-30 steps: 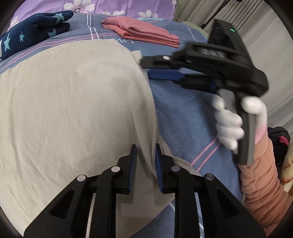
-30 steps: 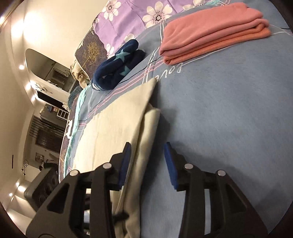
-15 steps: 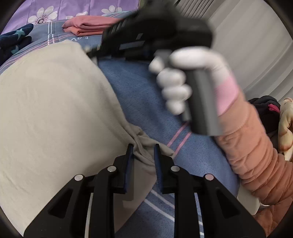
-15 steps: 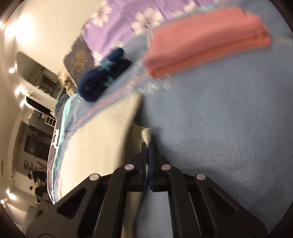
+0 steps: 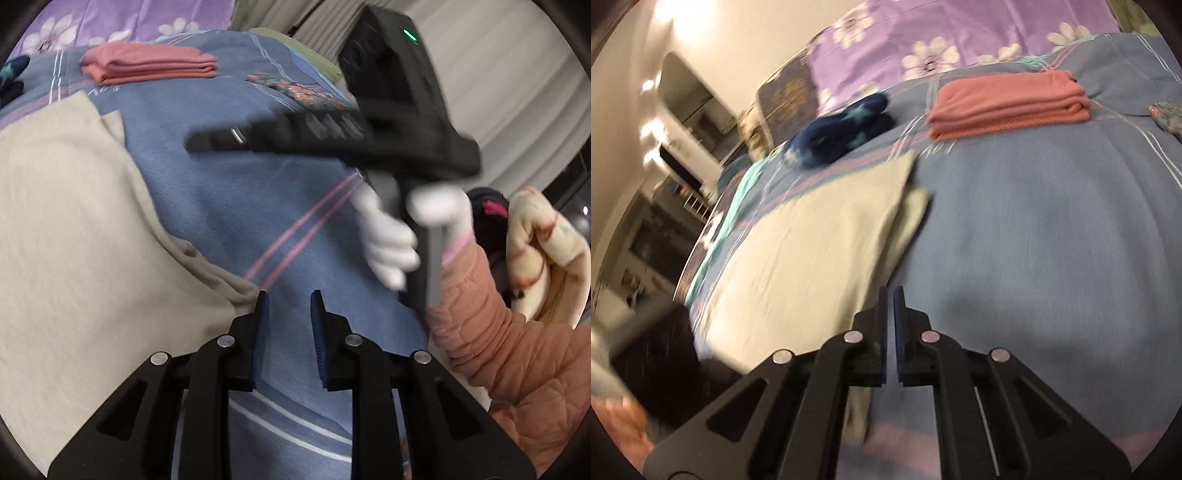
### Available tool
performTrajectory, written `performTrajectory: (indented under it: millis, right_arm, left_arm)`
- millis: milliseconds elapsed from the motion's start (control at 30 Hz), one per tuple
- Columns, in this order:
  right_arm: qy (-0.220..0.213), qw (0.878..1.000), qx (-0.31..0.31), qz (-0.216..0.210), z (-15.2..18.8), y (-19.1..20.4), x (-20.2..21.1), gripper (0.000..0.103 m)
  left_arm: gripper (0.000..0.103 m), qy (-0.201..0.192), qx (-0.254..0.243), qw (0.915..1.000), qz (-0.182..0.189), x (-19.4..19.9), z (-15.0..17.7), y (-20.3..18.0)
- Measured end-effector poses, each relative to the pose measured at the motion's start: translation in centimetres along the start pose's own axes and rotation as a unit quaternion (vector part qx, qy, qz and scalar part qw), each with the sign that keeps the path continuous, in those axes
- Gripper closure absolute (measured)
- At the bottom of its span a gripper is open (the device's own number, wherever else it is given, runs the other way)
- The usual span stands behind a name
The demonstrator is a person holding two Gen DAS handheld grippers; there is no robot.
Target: Fold small clothes
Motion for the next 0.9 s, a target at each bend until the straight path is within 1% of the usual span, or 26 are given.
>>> performTrajectory:
  millis: [100,167,233,300,333,367,400,433,500,533,567,600,633,700,733,800,900]
  right_arm:
    - [0.005,1.000,0.015,-0.019,2.7,1.8,1.3,0.098]
    - [0.011,0.999,0.029,-0.018,3.9,3.0,1.3,0.095]
    - [0.025,0.998,0.046,-0.018,4.8,4.1,0.5,0.092]
    - [0.036,0.998,0.050,-0.009,5.3,4.5,-0.6,0.090]
    - [0.040,0.998,0.050,-0.001,5.5,4.5,-1.0,0.090]
    - [0.042,0.998,0.054,0.016,5.7,4.4,-1.5,0.090]
    - [0.043,0.997,0.059,0.029,5.9,4.4,-1.7,0.090]
    - [0.042,0.996,0.063,0.039,6.1,4.5,-1.8,0.090]
    - [0.038,0.996,0.065,0.044,6.4,4.6,-1.8,0.088]
    - [0.036,0.996,0.065,0.043,6.5,4.7,-1.6,0.087]
    - [0.032,0.996,0.065,0.045,6.5,4.8,-1.4,0.086]
    - [0.030,0.996,0.064,0.049,6.5,4.7,-1.3,0.086]
    - [0.029,0.996,0.062,0.054,6.4,4.5,-1.3,0.086]
    - [0.029,0.996,0.059,0.064,6.5,4.2,-1.4,0.086]
    - [0.031,0.995,0.060,0.069,6.5,4.1,-1.6,0.086]
    - [0.035,0.994,0.064,0.086,6.6,4.0,-2.3,0.087]
    - [0.036,0.991,0.073,0.102,6.7,4.2,-2.7,0.087]
  left_arm:
    - [0.077,-0.005,-0.001,0.9997,-0.025,1.1,0.6,0.1]
    - [0.074,-0.017,0.011,0.9985,-0.050,2.7,1.3,1.2]
    - [0.071,-0.035,0.030,0.9958,-0.080,4.5,2.3,2.3]
    - [0.070,-0.051,0.054,0.9914,-0.108,6.2,3.2,3.6]
    - [0.070,-0.061,0.070,0.9878,-0.125,7.4,3.8,4.4]
    - [0.069,-0.068,0.080,0.9846,-0.139,8.2,4.4,4.9]
    - [0.068,-0.074,0.088,0.9809,-0.157,9.0,4.9,5.6]
    - [0.065,-0.081,0.096,0.9749,-0.184,10.0,5.5,6.5]
    - [0.063,-0.087,0.104,0.9651,-0.224,11.3,6.9,7.7]
    - [0.063,-0.090,0.107,0.9580,-0.250,12.1,7.6,7.9]
    - [0.063,-0.091,0.109,0.9527,-0.269,12.6,8.1,8.3]
    - [0.063,-0.091,0.114,0.9450,-0.293,13.3,8.8,9.0]
    - [0.063,-0.089,0.118,0.9397,-0.308,14.6,9.7,10.1]
    - [0.063,-0.083,0.135,0.9274,-0.339,15.4,10.8,12.0]
    - [0.063,-0.082,0.142,0.9250,-0.343,16.2,11.6,12.7]
    - [0.063,-0.091,0.150,0.9274,-0.330,17.1,12.7,13.3]
    - [0.061,-0.094,0.144,0.9286,-0.329,16.6,12.7,13.4]
Point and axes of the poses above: each gripper's, at about its wrist camera, not at the fingertips, and x roughly against the way its jaws point, y to its left, z to its underside, the point moved 4 cm from there along -x, roughly the way its jaws point, and after that the axes turned 1 degree about -y, right-handed, at the moved point
